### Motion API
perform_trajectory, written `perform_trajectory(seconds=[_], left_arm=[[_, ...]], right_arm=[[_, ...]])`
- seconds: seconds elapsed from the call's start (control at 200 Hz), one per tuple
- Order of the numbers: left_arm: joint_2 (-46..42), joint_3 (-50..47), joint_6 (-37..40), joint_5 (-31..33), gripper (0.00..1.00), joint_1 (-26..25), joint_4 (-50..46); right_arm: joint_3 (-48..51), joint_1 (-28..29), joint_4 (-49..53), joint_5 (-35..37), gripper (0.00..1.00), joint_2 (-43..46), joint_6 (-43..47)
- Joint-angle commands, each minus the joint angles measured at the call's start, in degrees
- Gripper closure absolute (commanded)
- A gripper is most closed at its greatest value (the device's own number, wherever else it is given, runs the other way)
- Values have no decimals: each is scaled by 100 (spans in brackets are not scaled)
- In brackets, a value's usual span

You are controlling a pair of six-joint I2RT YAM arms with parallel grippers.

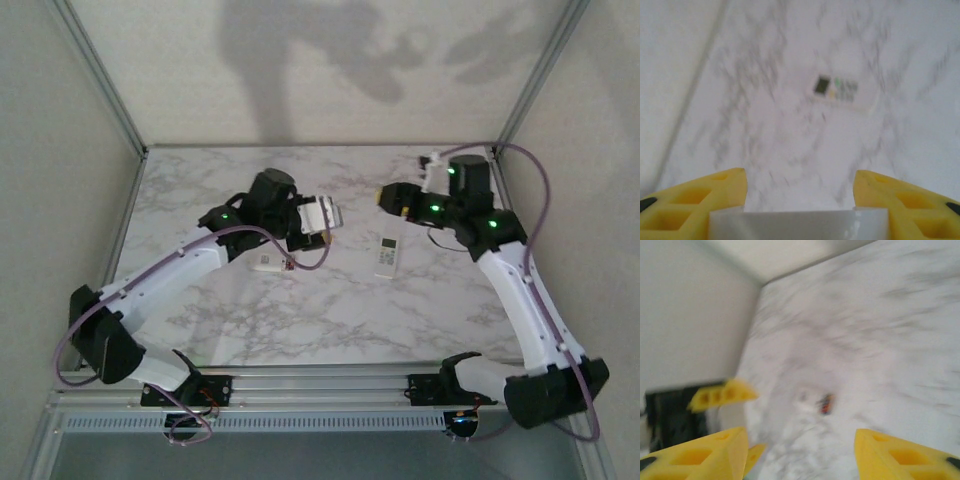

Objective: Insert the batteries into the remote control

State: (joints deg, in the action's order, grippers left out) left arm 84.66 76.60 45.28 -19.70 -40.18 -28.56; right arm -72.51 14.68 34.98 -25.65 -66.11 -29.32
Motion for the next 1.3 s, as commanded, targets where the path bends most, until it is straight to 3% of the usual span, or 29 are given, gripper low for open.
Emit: perform_trajectory(seconds=[0.0, 0.09, 0.496, 0.671, 0.761, 0.871, 1.006, 1.136, 1.216, 1.296], left_arm=[[645, 42, -48, 1499, 56, -381, -1746], [1310, 175, -206, 1827, 55, -545, -2081], [3279, 832, 140, 1751, 53, -640, -2153], [3534, 974, 244, 1499, 35, -611, -2174], [3635, 1051, 254, 1447, 33, -605, -2228], [3609, 1079, 293, 1454, 23, -596, -2226], [3125, 1040, 352, 1131, 13, -568, -2045], [1648, 656, 40, 164, 1, -370, -1055], [467, 16, -737, -594, 1, -48, 72], [-629, -839, -2004, -1218, 0, 508, 1347]], right_arm=[[320, -234, 403, 1175, 40, 142, -366], [343, -241, 477, 1120, 39, 64, -362], [498, -244, 708, 1070, 39, -1, -377], [624, -238, 606, 977, 38, 19, -487], [621, -239, 614, 942, 38, -16, -521], [583, -237, 625, 941, 38, -41, -515], [480, -237, 659, 881, 37, -153, -331], [361, -127, 430, 781, 31, -270, 471], [344, 388, 257, 1252, 19, -309, 1459], [389, 1046, 89, 1701, 7, -435, 2387]])
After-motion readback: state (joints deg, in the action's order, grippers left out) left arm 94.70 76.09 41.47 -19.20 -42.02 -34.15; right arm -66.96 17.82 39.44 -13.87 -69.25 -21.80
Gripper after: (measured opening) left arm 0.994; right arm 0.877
